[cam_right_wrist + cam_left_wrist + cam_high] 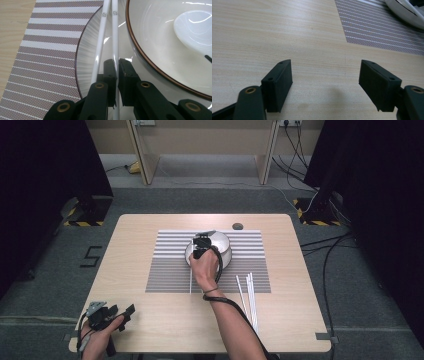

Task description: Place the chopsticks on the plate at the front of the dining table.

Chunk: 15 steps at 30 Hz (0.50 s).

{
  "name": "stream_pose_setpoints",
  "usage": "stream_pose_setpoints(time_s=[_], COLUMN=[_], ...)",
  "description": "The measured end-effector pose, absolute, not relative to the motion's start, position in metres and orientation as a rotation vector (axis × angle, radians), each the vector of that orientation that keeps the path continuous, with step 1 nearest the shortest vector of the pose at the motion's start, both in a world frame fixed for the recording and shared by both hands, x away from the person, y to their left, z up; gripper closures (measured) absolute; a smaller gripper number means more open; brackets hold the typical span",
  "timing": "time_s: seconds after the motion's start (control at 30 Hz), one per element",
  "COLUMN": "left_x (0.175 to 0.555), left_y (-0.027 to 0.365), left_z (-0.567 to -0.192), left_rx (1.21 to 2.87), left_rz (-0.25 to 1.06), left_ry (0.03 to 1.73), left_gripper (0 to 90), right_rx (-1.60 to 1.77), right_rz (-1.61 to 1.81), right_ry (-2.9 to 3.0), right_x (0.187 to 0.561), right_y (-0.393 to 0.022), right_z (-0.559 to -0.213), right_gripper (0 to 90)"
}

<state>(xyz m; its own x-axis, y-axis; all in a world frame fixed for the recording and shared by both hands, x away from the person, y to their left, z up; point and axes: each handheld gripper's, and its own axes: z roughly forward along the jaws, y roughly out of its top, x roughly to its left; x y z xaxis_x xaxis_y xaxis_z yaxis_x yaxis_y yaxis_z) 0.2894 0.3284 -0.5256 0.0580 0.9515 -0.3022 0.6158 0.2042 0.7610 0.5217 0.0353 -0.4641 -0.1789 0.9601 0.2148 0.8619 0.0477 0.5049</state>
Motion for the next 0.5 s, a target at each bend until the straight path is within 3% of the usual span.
stream_pose_setpoints(time_s=[0.5], left_x=[0.2893], left_y=[0.3286], left_z=[-0.5257], left_rx=[1.499], left_rz=[0.507], left_ry=[1.648], left_gripper=[25.8], right_rx=[1.889], right_rz=[0.818], right_ry=[2.129], right_x=[0.5233], right_y=[0.0355], right_z=[-0.4647], right_gripper=[85.2])
